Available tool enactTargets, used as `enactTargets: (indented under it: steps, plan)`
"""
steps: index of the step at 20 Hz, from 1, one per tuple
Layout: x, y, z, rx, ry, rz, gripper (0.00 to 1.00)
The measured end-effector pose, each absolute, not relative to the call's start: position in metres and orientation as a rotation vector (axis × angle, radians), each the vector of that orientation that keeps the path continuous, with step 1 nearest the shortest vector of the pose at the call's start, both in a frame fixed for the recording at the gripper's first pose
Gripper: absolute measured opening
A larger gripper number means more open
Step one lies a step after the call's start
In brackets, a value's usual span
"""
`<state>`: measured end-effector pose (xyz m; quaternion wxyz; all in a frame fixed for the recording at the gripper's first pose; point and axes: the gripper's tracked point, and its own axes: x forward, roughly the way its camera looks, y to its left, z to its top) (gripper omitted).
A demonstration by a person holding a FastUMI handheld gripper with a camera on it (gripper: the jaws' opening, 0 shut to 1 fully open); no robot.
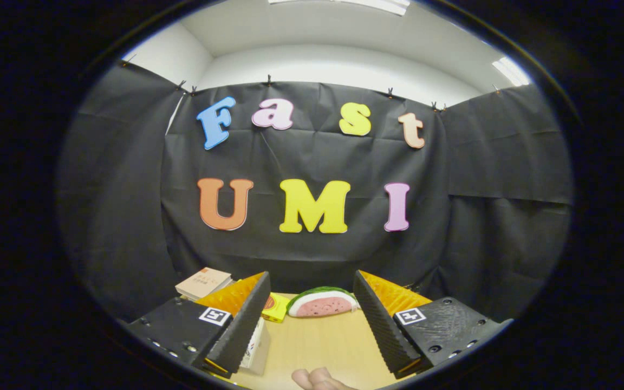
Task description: Open the storage box then place both shoes into the box .Put the left shoe in first, then the right shoe, with the right side of both shoes facing outward in a uniform manner.
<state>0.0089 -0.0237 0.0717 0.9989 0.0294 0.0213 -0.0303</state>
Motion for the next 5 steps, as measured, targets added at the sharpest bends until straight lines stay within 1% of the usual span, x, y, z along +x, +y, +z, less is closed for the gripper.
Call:
enactTargets:
  steps: [5]
  plan:
    - [0.011,-0.0248,0.0689,0.055,0.056,-0.056,0.94]
